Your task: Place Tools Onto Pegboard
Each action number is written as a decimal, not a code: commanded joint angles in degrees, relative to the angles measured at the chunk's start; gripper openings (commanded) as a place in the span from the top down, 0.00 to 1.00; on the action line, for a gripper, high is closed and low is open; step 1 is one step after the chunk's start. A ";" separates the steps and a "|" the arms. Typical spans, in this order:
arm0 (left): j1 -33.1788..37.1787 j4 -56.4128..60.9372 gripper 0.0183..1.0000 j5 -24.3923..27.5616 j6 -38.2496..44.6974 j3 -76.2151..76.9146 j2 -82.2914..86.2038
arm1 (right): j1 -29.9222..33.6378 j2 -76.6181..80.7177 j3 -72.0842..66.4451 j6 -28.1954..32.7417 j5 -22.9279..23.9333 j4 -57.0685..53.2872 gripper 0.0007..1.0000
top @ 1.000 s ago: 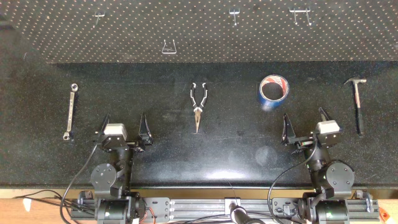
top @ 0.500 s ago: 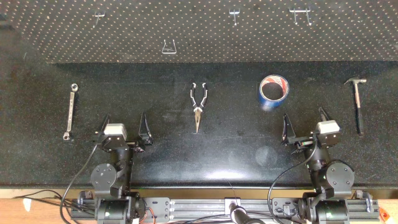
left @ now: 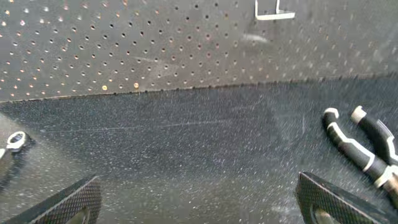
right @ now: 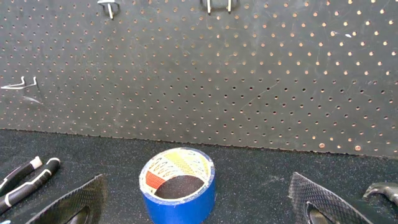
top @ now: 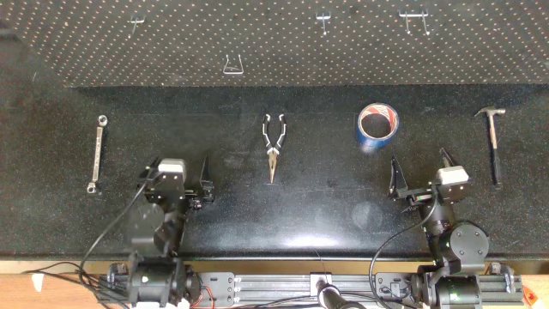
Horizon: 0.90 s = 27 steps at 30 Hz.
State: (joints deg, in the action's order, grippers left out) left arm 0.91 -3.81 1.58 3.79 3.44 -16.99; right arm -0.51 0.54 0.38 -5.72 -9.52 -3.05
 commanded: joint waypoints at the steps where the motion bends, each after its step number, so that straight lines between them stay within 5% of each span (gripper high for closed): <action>1: 1.90 -6.34 0.00 -0.07 8.11 13.16 -15.89 | -0.39 -0.48 -0.13 0.61 0.09 -0.37 0.04; 8: 16.68 -31.65 0.01 -0.04 14.53 36.24 -34.99 | -0.39 -0.48 -0.13 0.63 0.09 -0.37 0.04; 15: 38.42 -35.85 0.01 3.61 32.20 38.07 -39.56 | -0.39 -0.48 -0.13 0.63 0.09 -0.37 0.04; 18: 40.59 -36.94 0.01 3.56 34.40 38.73 -44.22 | -0.39 -0.48 -0.13 0.63 0.09 -0.37 0.04; 21: 40.72 -35.43 0.01 -3.37 34.40 40.74 -48.35 | -0.39 -0.48 -0.13 0.63 0.09 -0.37 0.04; 27: 42.75 -35.69 0.01 5.49 32.79 43.54 -54.07 | -0.39 -0.48 -0.13 0.63 0.09 -0.37 0.04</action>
State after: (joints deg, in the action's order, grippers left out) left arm 41.36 -39.27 1.23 37.36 43.05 -68.58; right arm -0.51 0.47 0.38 -5.72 -9.52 -3.05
